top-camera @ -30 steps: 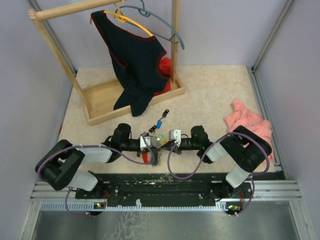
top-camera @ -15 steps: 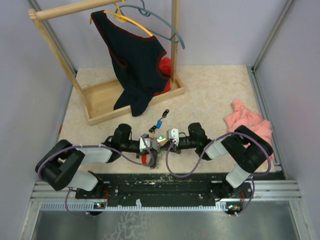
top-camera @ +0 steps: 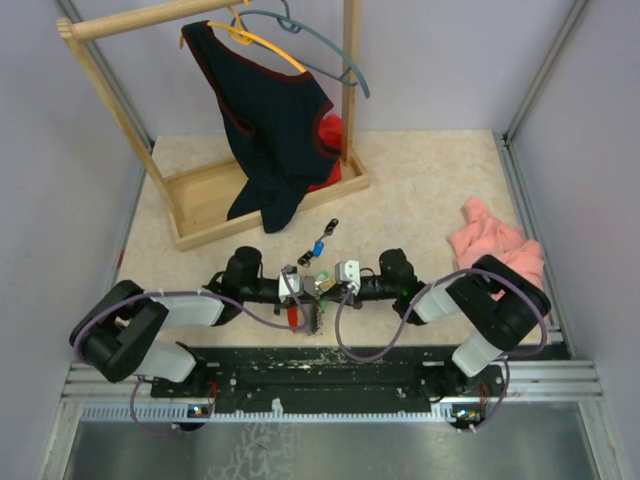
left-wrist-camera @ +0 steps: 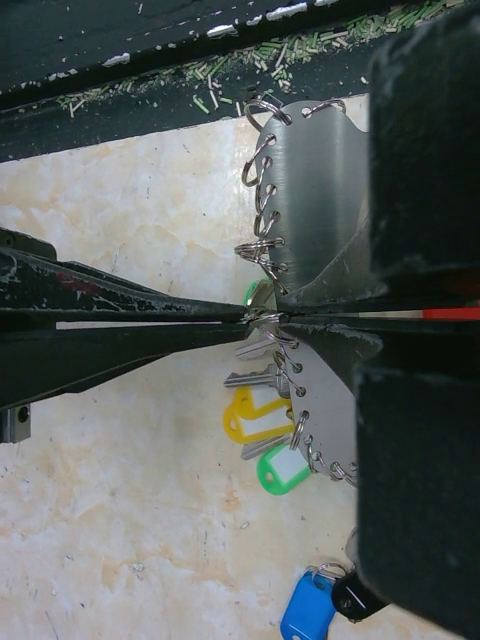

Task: Put the keys on the keyring

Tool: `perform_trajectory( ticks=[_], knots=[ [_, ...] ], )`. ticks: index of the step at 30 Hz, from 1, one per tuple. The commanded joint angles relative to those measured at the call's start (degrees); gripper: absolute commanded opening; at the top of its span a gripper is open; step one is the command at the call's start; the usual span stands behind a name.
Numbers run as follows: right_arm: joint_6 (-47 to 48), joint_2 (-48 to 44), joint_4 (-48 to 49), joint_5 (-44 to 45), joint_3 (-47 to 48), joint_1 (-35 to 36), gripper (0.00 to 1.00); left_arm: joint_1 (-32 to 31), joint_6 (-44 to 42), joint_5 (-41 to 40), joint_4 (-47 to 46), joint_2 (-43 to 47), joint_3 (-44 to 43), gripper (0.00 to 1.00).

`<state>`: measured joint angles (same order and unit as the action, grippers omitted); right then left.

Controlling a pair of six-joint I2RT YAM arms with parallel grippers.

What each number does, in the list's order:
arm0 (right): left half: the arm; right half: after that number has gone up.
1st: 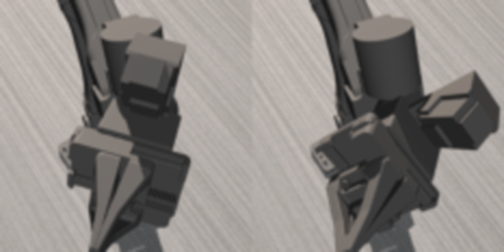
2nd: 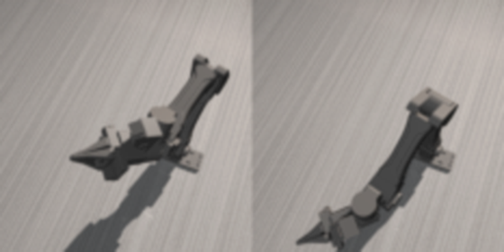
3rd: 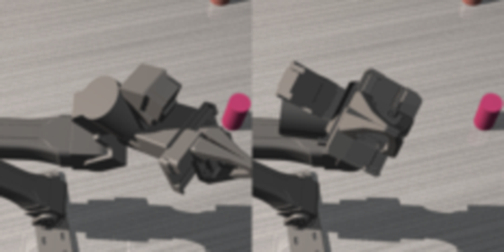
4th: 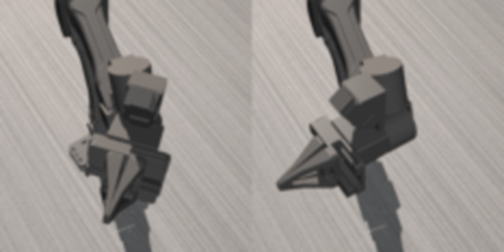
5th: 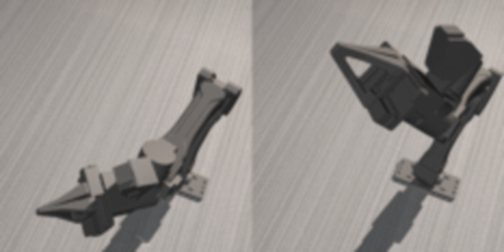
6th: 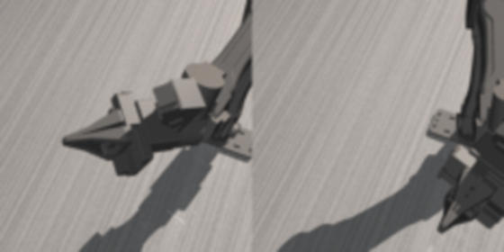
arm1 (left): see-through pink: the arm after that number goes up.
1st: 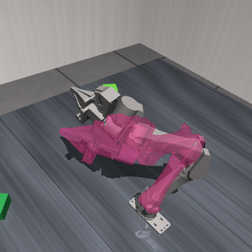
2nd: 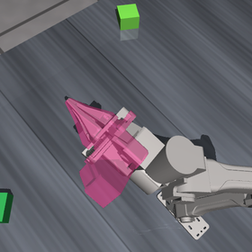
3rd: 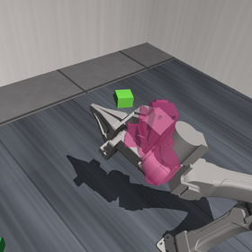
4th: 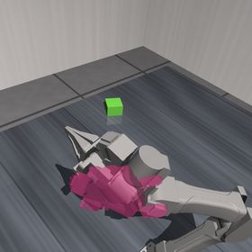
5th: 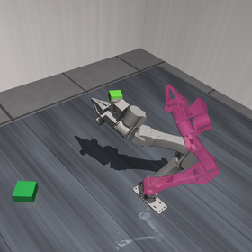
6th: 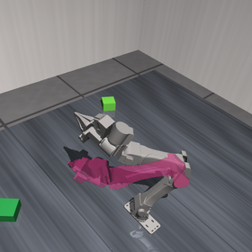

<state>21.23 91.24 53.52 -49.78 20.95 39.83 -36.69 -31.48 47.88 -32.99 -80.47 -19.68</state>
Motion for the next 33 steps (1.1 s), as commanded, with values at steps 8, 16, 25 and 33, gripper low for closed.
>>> perform_trajectory(
  ticks=[8, 16, 25, 33],
  knots=[
    [-3.08, -14.28, -6.2, 18.6, -3.65, 2.07, 0.0, -0.49, 0.59, -0.27, -1.9, 1.36, -0.36, 0.01],
    [-16.22, -29.99, -37.82, 41.29, 1.77, 6.22, 0.0, -0.4, 2.99, -4.52, -4.69, 3.56, 1.18, 0.01],
    [-35.16, -27.42, -63.37, 63.32, 12.97, 6.75, 0.0, -0.4, 3.02, -3.76, -5.06, 4.96, 1.75, 0.01],
    [-36.88, -14.13, -61.11, 68.55, 17.39, 6.75, 0.0, -0.4, 2.99, -3.72, -4.84, 4.88, 1.66, 0.01]
  ],
)
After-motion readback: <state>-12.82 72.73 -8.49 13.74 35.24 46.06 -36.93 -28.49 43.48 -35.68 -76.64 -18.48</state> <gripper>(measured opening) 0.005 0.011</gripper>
